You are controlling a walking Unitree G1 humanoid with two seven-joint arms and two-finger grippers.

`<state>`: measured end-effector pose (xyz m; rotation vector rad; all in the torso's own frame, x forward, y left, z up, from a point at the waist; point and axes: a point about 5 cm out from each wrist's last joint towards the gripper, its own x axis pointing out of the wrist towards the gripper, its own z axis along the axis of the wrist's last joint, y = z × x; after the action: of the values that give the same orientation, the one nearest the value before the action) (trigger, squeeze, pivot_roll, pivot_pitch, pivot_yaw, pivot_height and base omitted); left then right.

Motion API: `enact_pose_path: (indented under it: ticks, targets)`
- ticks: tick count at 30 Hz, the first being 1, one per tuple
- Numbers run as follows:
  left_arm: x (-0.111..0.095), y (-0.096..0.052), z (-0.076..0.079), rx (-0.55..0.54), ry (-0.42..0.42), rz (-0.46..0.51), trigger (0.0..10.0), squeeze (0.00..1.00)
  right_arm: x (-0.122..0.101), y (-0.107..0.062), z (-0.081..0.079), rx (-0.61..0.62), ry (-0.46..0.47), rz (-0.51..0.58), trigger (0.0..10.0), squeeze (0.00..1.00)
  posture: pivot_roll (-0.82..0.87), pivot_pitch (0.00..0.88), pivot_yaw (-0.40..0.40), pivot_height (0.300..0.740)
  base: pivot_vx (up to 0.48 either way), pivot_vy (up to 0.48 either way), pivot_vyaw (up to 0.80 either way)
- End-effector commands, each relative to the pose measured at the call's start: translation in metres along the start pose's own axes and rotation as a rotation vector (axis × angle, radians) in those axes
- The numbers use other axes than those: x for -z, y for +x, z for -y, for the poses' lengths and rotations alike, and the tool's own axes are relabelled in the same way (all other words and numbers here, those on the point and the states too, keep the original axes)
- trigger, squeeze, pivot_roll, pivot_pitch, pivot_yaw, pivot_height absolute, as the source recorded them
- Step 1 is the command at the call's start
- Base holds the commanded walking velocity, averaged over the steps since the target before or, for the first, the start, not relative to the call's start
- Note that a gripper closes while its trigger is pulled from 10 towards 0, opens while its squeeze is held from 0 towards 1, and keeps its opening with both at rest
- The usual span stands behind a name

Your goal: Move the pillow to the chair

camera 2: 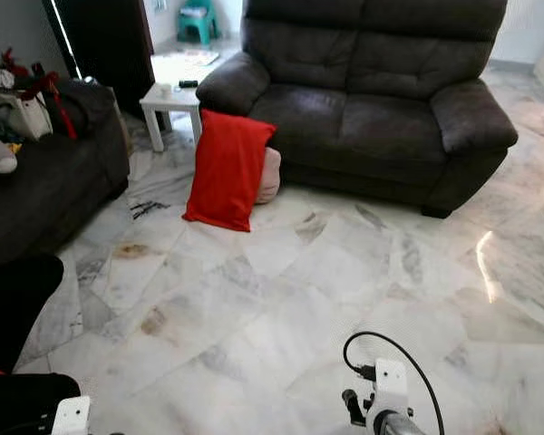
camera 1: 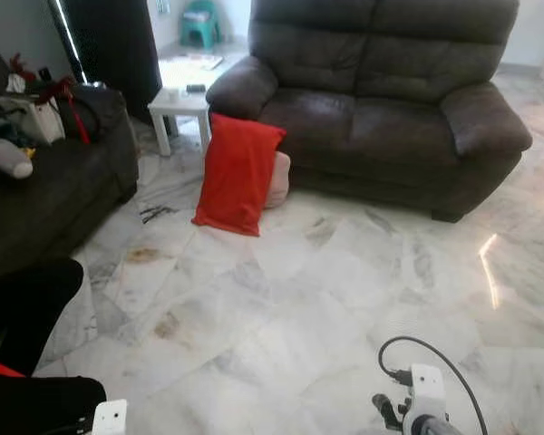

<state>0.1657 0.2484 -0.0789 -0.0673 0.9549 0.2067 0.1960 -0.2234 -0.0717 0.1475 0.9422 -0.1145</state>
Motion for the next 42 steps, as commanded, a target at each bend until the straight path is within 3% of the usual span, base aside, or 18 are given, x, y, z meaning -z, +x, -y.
enact_pose_path:
  ticks: [1, 32, 42]
  targets:
    - [0.002, 0.0, 0.0, -0.001, -0.011, -0.006, 10.0, 0.0, -0.003, 0.0, 0.002, 0.007, 0.026, 0.012, 10.0, 0.0, 0.03, 0.007, -0.038, 0.74, 0.0, 0.0, 0.0]
    - [-0.001, -0.001, -0.004, 0.01, 0.055, -0.007, 10.0, 0.0, -0.002, 0.001, -0.003, -0.007, 0.038, 0.021, 10.0, 0.0, 0.04, 0.0, -0.015, 0.74, 0.324, 0.0, 0.0]
    - [-0.015, 0.001, -0.007, 0.011, 0.075, 0.012, 10.0, 0.0, -0.012, 0.003, -0.012, -0.017, 0.036, 0.036, 10.0, 0.0, 0.07, 0.0, 0.006, 0.74, 0.327, 0.0, 0.0]
